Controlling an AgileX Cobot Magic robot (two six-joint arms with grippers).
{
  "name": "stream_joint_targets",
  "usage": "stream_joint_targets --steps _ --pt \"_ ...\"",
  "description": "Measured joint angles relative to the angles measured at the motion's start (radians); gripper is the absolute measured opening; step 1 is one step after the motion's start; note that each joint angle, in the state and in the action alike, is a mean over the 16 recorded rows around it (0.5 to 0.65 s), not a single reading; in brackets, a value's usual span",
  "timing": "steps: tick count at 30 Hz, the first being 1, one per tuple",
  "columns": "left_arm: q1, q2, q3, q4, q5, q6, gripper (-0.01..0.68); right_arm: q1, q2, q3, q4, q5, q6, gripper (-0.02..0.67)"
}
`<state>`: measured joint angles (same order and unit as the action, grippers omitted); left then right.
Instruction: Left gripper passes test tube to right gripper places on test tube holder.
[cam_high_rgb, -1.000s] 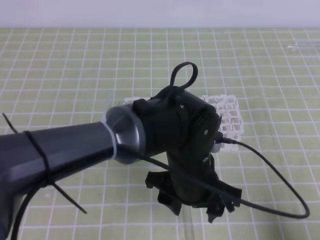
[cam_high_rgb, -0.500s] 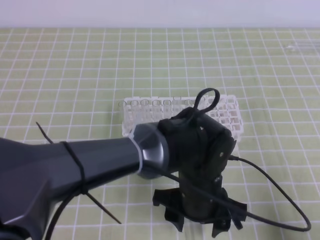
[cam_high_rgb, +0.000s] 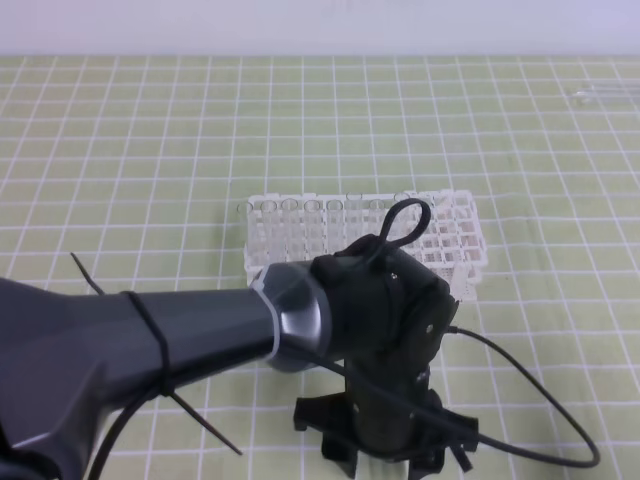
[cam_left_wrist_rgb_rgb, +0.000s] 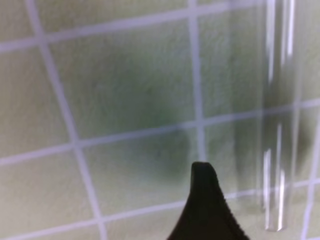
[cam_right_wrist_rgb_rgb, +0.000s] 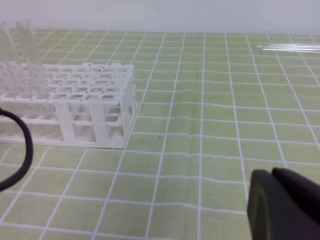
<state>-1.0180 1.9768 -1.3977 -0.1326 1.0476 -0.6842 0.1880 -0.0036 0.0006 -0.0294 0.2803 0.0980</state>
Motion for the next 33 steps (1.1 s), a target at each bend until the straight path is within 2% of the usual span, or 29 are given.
stream_joint_targets --steps 7,17,33 --pt "0.000 -0.003 0.015 -0.004 -0.030 -0.009 0.409 0.000 0.000 0.000 0.000 0.000 0.000 -0.018" --pt "0.000 0.011 0.016 -0.005 -0.033 -0.010 0.345 0.000 0.000 0.000 0.000 0.000 0.000 -0.018" --pt "-0.002 -0.006 0.016 0.046 -0.004 -0.009 0.064 0.000 0.000 0.000 0.000 0.000 0.001 -0.018"
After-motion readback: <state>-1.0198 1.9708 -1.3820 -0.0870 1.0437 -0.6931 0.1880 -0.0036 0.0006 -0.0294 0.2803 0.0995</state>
